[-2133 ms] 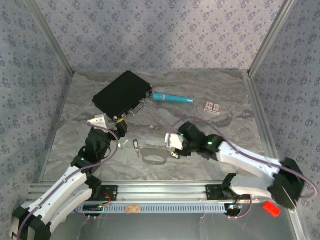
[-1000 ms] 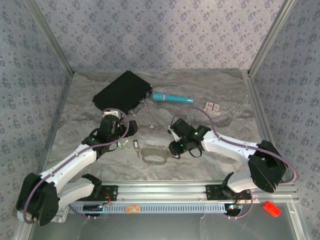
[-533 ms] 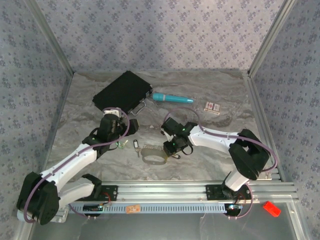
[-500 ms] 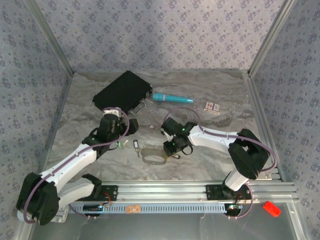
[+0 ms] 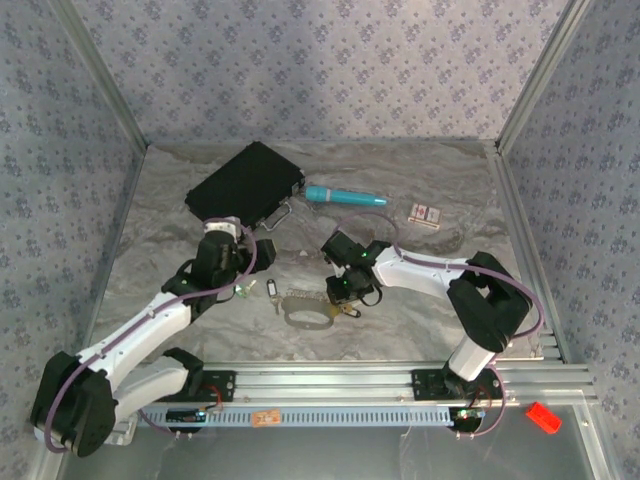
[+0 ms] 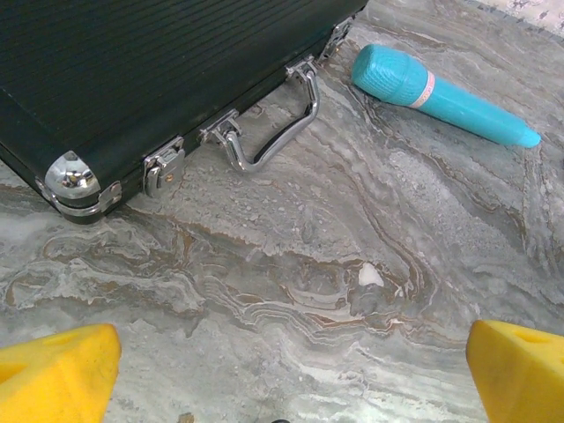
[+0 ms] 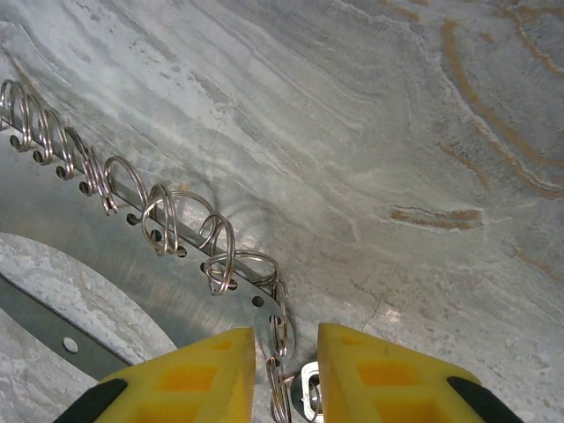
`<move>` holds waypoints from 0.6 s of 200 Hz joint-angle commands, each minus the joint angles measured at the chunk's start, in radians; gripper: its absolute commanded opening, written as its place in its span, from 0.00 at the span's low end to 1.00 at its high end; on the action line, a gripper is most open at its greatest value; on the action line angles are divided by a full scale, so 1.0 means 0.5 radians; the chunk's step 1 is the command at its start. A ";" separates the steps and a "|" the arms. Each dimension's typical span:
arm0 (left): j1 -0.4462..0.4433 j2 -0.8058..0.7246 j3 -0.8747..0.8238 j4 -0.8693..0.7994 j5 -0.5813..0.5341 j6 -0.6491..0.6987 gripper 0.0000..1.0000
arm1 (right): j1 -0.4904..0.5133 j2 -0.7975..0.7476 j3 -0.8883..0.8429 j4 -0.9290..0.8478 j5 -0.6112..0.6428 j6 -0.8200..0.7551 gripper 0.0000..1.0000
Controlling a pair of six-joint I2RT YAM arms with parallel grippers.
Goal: Put the keys on the keyring
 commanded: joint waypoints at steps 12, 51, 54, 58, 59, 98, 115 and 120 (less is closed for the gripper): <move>-0.011 -0.050 -0.028 0.052 -0.044 0.038 1.00 | -0.003 0.076 0.066 -0.010 -0.023 0.039 0.23; -0.013 -0.067 -0.025 0.040 -0.050 0.041 1.00 | -0.008 0.106 0.080 -0.016 -0.009 0.026 0.17; -0.009 -0.069 -0.025 0.041 -0.050 0.045 1.00 | -0.006 0.108 0.080 -0.014 -0.010 0.026 0.17; -0.010 -0.070 -0.025 0.038 -0.052 0.045 1.00 | -0.006 0.108 0.083 -0.010 -0.011 0.023 0.16; -0.009 -0.069 -0.025 0.038 -0.053 0.045 1.00 | -0.008 0.107 0.083 -0.012 -0.012 0.023 0.16; -0.010 -0.098 -0.025 0.016 -0.074 0.060 1.00 | -0.011 0.134 0.092 -0.002 -0.017 0.017 0.14; -0.011 -0.112 -0.025 0.010 -0.080 0.061 1.00 | -0.011 0.140 0.092 -0.001 -0.016 0.014 0.14; -0.011 -0.113 -0.027 0.010 -0.080 0.063 1.00 | -0.012 0.142 0.092 -0.003 -0.017 0.014 0.14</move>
